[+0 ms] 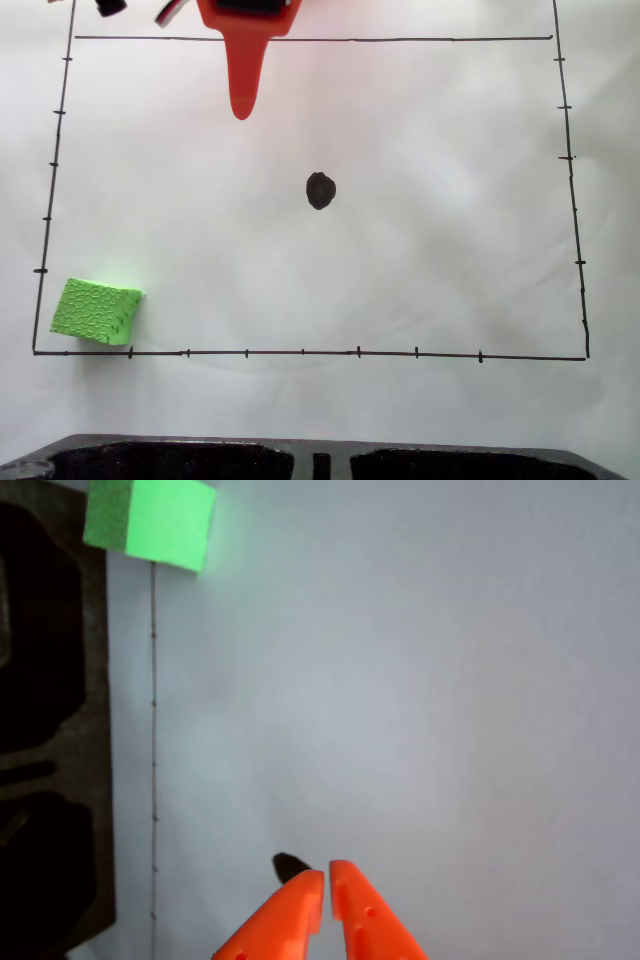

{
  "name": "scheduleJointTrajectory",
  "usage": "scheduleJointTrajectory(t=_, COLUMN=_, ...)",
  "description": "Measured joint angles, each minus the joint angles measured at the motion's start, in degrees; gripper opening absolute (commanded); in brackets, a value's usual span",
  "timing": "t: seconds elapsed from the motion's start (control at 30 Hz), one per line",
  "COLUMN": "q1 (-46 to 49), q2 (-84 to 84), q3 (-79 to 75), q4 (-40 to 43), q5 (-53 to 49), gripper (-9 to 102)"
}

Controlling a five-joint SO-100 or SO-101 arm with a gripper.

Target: Grasp the colored block, Place it on the black dot, and then return the arm to the default position.

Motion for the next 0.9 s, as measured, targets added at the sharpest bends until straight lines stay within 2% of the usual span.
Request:
scheduleJointTrajectory(t=0.67, q1=0.0, q2=0.0, q3=0.0, q4=0.0, q5=0.0, gripper=0)
scheduleJointTrajectory(t=0.9, q1=-2.5, q2=-1.7, q3=0.0, q4=-3.3, q5=-4.2, gripper=0)
